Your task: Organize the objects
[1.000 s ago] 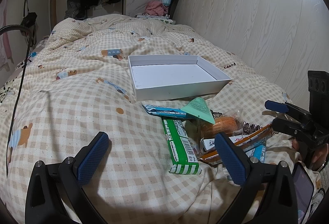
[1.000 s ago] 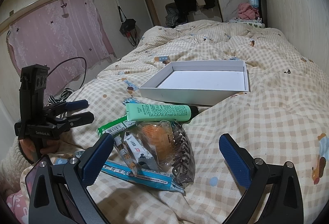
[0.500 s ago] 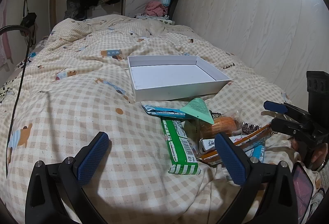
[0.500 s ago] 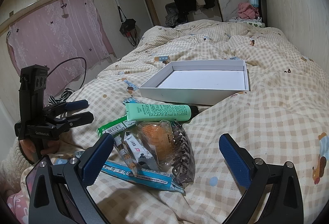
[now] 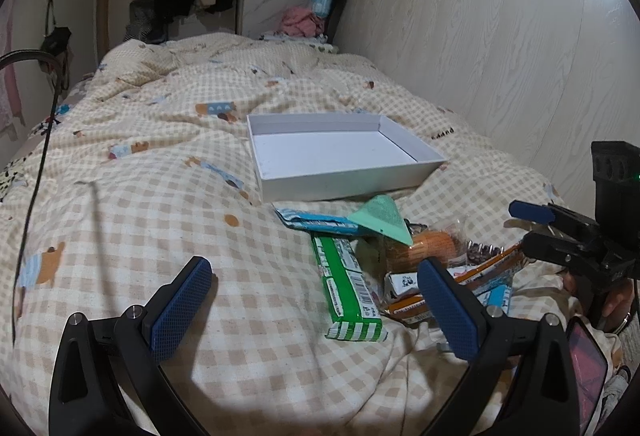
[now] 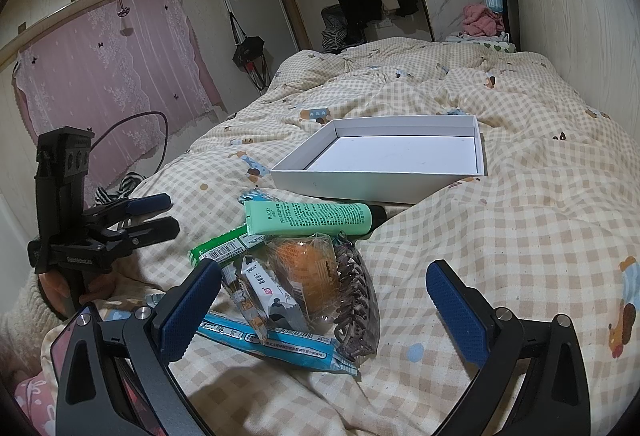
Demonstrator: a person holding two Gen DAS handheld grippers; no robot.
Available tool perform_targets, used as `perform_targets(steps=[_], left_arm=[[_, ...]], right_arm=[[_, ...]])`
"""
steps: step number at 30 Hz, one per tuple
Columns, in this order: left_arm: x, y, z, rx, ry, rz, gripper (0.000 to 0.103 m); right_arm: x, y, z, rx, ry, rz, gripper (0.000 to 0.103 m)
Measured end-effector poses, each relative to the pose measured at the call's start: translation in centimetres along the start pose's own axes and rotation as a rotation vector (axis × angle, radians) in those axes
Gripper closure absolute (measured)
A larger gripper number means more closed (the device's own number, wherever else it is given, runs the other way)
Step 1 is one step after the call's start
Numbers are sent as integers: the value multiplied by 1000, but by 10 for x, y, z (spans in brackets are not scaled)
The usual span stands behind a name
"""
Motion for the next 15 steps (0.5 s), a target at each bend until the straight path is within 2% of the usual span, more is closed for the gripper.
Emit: perform_targets(steps=[4,7,8,9,12,15], left_arm=[[1,-1,2,-9,-10,1,2],[1,-3,2,-5,-12,-8,13],[1,-3,3,-3,-17,-10,28],[1,-4,4,0,-19,-10,38],[1,-4,5,-12,-17,-10,43],[1,-5,6,-11,-15,-17,43]], right_arm=[[0,0,0,0,0,0,0],[0,0,0,1,0,0,0],[0,0,0,0,0,-1,0],[0,0,0,0,0,-1,0],[0,0,1,-2,-1,-2,0],[-1,0,1,-1,-7,-6,0]])
Point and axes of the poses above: each gripper's, at about its wrist camera, not at the fingertips, and z roughly against the way its jaws point, y to its left, x to its top, the point moved 7 cm from there along -z, roughly the way its jaws point, and after that the axes turned 1 degree about -y, right-handed, at the moved point
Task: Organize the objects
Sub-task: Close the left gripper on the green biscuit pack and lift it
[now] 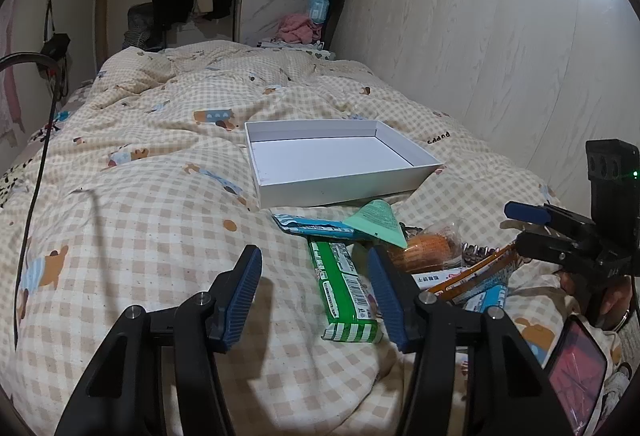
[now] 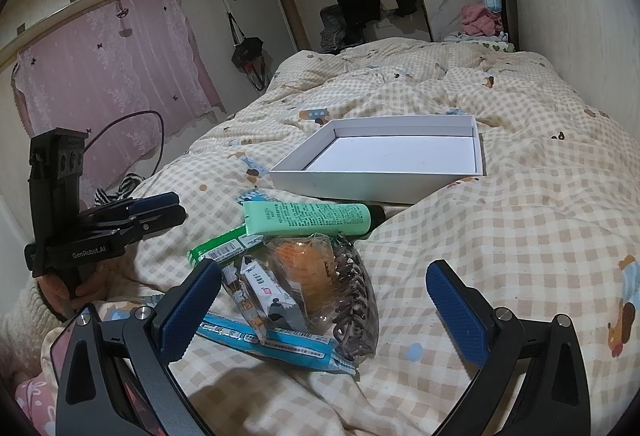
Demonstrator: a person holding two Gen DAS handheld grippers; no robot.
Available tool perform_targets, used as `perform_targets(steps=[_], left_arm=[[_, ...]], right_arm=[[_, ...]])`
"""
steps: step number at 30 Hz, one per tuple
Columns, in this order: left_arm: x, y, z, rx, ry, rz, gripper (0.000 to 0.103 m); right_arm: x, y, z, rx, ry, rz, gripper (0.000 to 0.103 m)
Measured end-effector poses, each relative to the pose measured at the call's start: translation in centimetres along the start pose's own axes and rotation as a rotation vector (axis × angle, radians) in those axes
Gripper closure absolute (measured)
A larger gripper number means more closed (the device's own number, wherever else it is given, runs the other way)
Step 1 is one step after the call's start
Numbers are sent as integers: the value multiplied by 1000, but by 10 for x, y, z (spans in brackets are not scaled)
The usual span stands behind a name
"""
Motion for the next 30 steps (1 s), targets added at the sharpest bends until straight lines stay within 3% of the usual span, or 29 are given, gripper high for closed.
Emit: perform_targets(steps=[2,3,4,6,12,14,18,22,24,28,30], left_arm=[[0,-2,0,-8,3,-7,43],[0,-2,-1,-15,9,-10,43],[-1,-3,-3,-23,20,-10,43],[-2,-3,-5,-23,31,-10,43],[-5,-7,-8,-81,54,-1,44],[-7,-9,-11,-100,77,0,52],[-15,-13,-21,-148,148,4,53],[-21,-16,-30,-104,210,-15,53],[-23,-18,-37,-45,260,-50,53],[-28,-44,-54,133,354,-291,53],[-33,-49,-63,126,411,-301,58]], right_arm=[[1,0,5,1,-27,-3,0],[2,1,10,9,-53,-3,6],[3,1,13,7,-69,-6,25],[4,-3,15,-25,-80,-29,46],[3,-2,19,35,-89,-73,47],[4,-5,19,65,-86,-88,47],[3,-11,15,114,-65,-137,46],[4,-11,14,105,-54,-141,46],[3,-11,14,99,-49,-141,46],[2,-17,12,90,-39,-157,41],[2,-18,12,85,-36,-163,41]])
Point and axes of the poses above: each gripper's, at about its wrist camera, not at the fingertips, and z roughly against the way its jaws point, y to its left, x to its top, the point moved 7 cm from there along -z, roughly the way its jaws point, and after that the axes turned 1 degree about -y, right-handed, at the moved point
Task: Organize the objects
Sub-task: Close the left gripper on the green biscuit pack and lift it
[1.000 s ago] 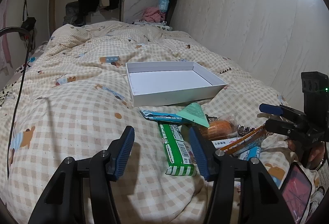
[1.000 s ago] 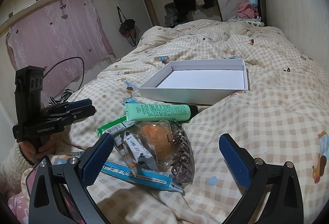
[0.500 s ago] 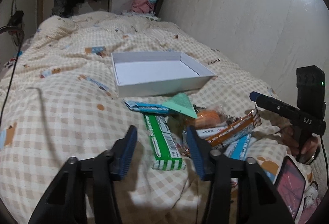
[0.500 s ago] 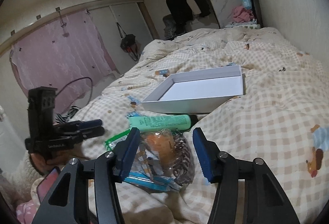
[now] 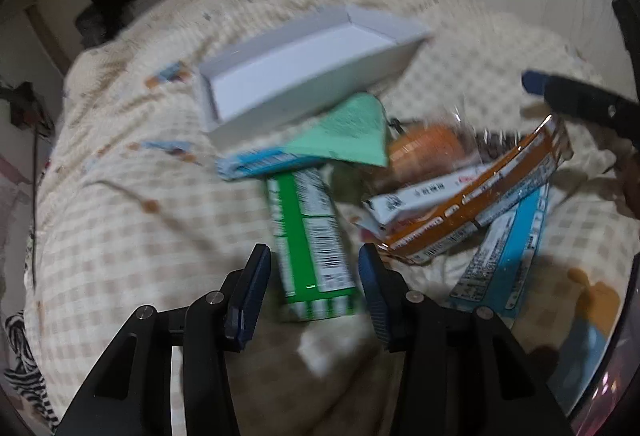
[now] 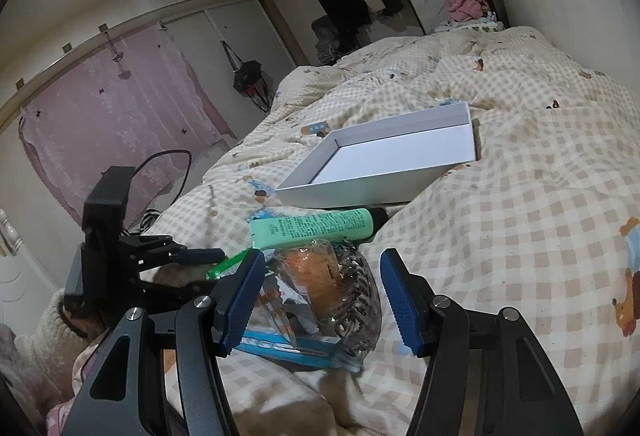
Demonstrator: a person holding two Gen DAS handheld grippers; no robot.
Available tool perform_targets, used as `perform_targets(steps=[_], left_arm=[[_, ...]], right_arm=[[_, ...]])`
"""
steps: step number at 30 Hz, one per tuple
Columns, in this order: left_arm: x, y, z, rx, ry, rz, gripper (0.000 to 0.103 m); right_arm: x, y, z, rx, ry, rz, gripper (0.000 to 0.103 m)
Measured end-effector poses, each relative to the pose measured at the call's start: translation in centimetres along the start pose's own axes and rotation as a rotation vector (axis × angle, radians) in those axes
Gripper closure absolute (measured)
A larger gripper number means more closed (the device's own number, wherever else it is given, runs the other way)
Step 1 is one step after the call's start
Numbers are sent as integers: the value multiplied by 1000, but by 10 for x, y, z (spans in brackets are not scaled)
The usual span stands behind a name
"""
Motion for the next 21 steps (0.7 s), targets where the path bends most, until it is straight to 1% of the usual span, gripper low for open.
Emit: perform_targets(steps=[2,3,7,9,12,16,18,21], left_arm=[[-2,4,-9,-24,44,25,66],[-3,7,-10,-37,50,46,70],[-3,24,10,-118,2,163,71],[-5,33,23,-143,-24,205,71],[-13,43,43,-130,-49,220,71],[-20,56,64,-93,-111,227,71],[-21,60,64,-72,-148,226,71],[-32,59,41,-95,-192,248,71]], right_arm=[[0,-2,0,-2,1,-7,41],[1,-2,0,0,0,-8,41],[0,-2,0,-2,2,-5,41],[0,-2,0,-2,2,-7,41],[1,-3,-1,-3,5,-10,41],[1,-4,-2,-4,10,-18,41],[1,-5,-2,-3,10,-20,41],[1,-6,-3,-2,11,-22,41]])
Point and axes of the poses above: each gripper's, at about its wrist camera, not at the fingertips, and z roughly against the way its jaws point, y to its left, x to its top, the point moved 7 cm from there along -z, roughly the way its jaws point, and after that the axes turned 1 degree about -y, right-handed, at the moved point
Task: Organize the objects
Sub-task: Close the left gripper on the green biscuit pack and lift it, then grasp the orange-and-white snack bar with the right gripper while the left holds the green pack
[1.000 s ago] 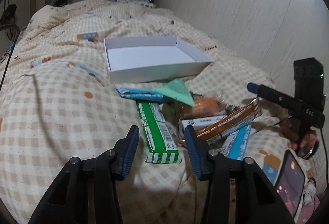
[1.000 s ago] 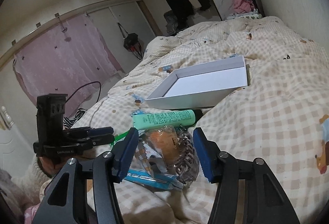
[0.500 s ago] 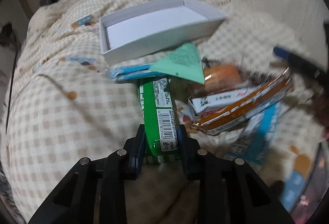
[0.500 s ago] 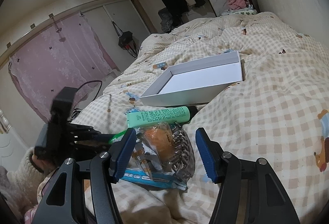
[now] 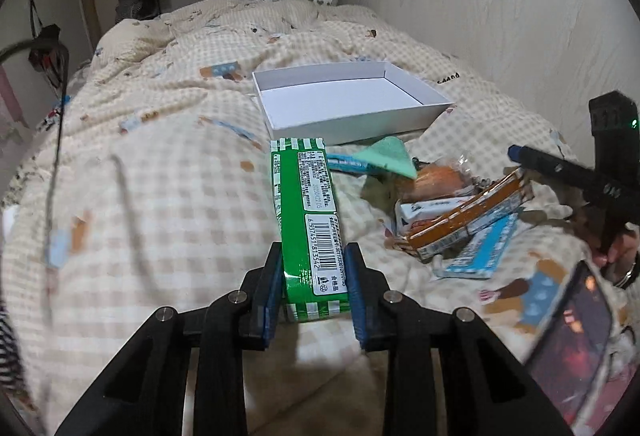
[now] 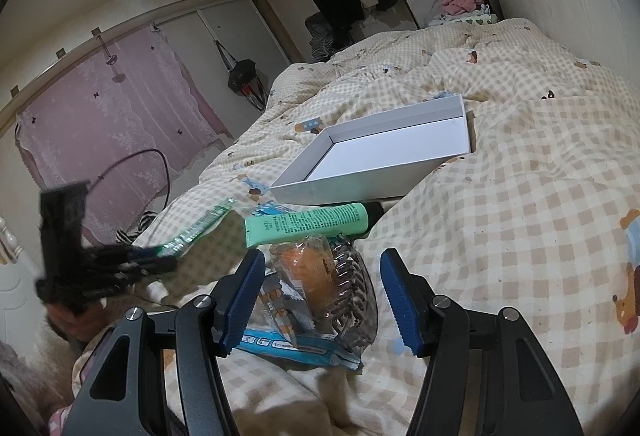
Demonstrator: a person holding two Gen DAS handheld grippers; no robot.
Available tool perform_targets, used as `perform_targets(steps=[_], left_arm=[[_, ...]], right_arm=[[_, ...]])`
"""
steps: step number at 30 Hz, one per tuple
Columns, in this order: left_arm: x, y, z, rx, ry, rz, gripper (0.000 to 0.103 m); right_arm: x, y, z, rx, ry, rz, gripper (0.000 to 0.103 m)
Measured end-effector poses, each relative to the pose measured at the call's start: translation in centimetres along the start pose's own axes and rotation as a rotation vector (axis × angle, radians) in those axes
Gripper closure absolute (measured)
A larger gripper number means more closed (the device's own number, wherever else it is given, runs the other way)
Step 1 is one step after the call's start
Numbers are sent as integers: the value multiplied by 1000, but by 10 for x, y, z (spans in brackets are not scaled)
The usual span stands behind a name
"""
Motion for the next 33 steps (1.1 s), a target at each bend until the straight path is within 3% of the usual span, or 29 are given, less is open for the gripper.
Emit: perform_targets(steps=[3,7,12,15,19,23,31,33], left_arm=[[-8,5,-3,-10,-17,27,71],[3,7,20,-33,-119,43,71],[25,21,33,-41,-173,105,71],[32,33,26,23,-152,163,71],[19,37,9,-17,-119,204,71],[11,37,3,-31,-107,211,71],[11,33,7,-57,-125,219,70],[10,33,8,-53,-125,215,70]], right_arm=[[-1,1,0,8,0,2,41],[-1,1,0,17,-2,3,41],[-1,1,0,18,-4,5,41],[-1,1,0,21,-7,6,42],[0,4,3,41,-19,8,41],[3,14,10,176,-47,7,42],[-1,19,-2,152,8,36,42],[-4,21,-6,146,30,50,51]])
Point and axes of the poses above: each gripper's, at about its wrist camera, not at the fingertips, and z roughly against the way its jaws point, y to its left, x to its top, the point moved 7 cm from there along -z, roughly the way its jaws point, and after that the axes turned 1 degree about -y, right-handed, at the moved point
